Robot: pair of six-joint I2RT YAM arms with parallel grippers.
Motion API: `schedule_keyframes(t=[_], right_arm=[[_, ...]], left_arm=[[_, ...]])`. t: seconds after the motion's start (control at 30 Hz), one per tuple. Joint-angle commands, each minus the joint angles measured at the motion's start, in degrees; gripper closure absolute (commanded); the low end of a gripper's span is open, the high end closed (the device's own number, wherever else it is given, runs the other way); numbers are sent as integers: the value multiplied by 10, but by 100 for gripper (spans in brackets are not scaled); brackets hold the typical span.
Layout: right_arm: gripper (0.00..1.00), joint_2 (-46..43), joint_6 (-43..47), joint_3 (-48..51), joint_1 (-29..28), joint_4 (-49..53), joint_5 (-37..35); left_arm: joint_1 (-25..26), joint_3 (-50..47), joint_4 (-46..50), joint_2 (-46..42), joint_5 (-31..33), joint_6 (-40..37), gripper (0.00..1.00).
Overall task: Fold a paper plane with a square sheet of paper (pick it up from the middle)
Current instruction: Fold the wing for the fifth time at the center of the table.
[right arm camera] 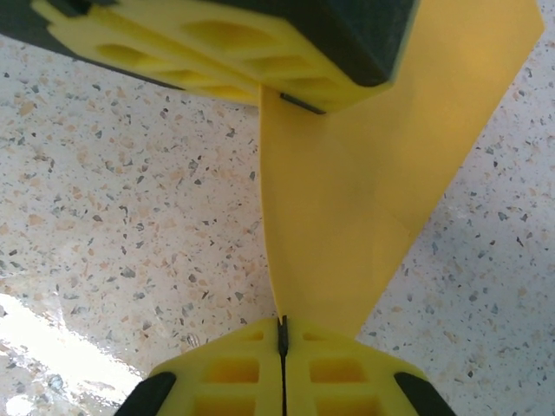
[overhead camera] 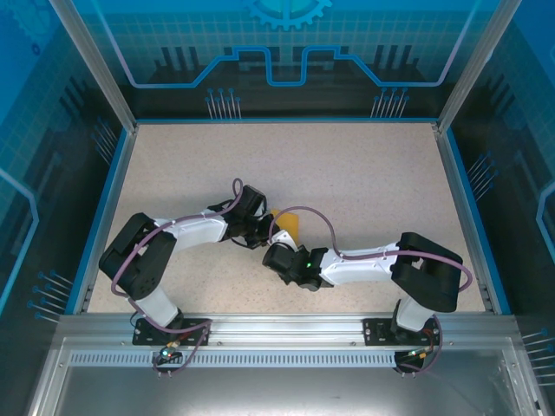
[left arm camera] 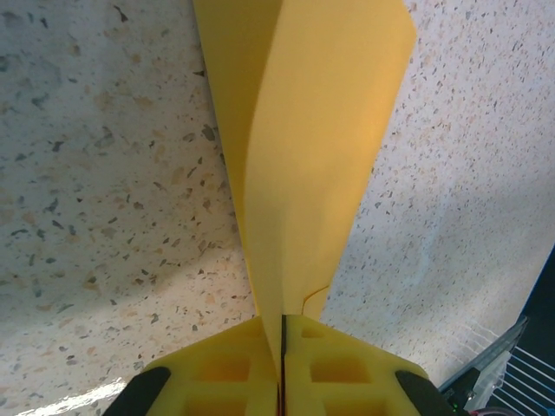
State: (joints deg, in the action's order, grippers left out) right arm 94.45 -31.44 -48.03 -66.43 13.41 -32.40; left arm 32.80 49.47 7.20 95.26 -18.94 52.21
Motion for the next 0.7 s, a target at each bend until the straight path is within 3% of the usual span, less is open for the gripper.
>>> schedule_keyframes(t=[0.0,0.13,0.3,0.67], right_arm=[[96,-11,-6,9,9,-5,-6],[96,-29,-6,26,20,-29,23],[97,-73,6,67,42,-75,75],[95,-81,29,82,54,-87,91]], left_arm=[[3,20,22,-13,-9,-2,89],[3,24,31,-20,-2,-6,80],[1,31,52,-32,18,-15,58],[-17,60,58,7,2,-25,48]])
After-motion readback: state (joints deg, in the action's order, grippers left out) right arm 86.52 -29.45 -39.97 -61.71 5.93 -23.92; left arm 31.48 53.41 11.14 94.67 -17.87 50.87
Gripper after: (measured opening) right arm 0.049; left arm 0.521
